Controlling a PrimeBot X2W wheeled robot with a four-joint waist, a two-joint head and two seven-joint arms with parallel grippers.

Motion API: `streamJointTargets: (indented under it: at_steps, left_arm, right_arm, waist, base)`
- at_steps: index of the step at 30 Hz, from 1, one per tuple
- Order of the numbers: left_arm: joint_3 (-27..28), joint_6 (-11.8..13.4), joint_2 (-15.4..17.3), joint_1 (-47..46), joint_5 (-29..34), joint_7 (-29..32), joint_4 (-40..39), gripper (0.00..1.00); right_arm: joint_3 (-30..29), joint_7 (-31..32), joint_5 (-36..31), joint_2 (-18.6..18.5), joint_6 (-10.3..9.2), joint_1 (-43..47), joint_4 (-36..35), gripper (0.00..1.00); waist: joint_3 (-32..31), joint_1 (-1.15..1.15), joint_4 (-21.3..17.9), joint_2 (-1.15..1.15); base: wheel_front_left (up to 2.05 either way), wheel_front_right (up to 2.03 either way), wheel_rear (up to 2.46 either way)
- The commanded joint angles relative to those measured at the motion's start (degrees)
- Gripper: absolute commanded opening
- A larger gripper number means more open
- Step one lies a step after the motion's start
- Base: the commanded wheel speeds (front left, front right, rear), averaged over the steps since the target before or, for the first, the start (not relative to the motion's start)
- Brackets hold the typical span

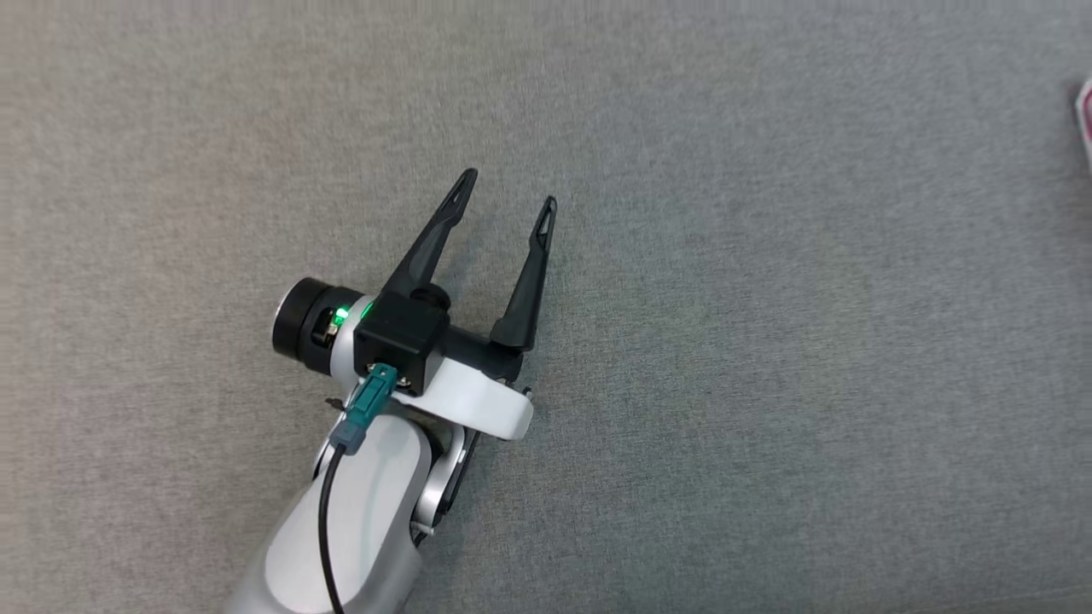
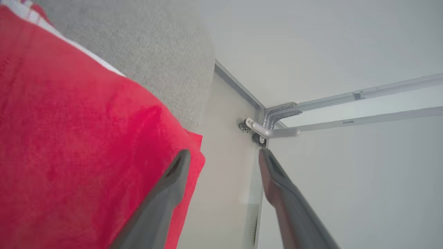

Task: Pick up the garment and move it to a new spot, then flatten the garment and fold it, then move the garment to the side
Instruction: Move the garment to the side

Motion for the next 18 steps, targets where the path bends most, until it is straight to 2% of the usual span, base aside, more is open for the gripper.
streamJointTargets:
  at_steps: [1, 6, 12, 14, 18]
  left_arm:
    - [0.58, 0.37, 0.3, 0.9, -0.27, -0.02, -0.36, 1.0]
    - [2.97, 0.95, 0.3, 4.14, -1.65, -0.02, -0.99, 1.0]
    - [7.51, 0.91, 0.3, 8.45, -2.19, -0.02, -1.82, 1.0]
    - [11.32, 0.96, 0.32, 11.01, -4.91, -0.02, -2.82, 1.0]
    - [14.25, 0.06, 0.21, 13.7, -3.53, -0.02, -3.76, 1.0]
  right_arm:
    - [-1.17, -1.06, 0.48, 1.12, -0.07, -1.05, 0.85, 1.0]
    - [-8.5, -7.68, 7.25, 8.87, -0.06, 0.87, 3.93, 1.0]
    - [-14.22, -12.85, 11.15, 16.92, -0.06, 5.56, 2.57, 1.0]
    - [-19.35, -13.61, 12.8, 20.62, -0.06, 8.52, 1.31, 1.0]
    - [-29.64, -13.56, 9.53, 24.62, -0.06, 14.78, -5.1, 1.0]
  waist:
    - [-3.05, 0.0, 0.1, 0.0]
    - [-8.09, 0.0, 0.83, 0.0]
    - [-13.41, 0.0, 2.76, 0.0]
    - [-15.55, 0.0, 3.6, 0.0]
    - [-17.51, 0.0, 5.15, 0.0]
  base:
    - [0.0, 0.0, 0.0]
    - [0.0, 0.0, 0.0]
    - [0.0, 0.0, 0.0]
    - [0.0, 0.0, 0.0]
    - [0.0, 0.0, 0.0]
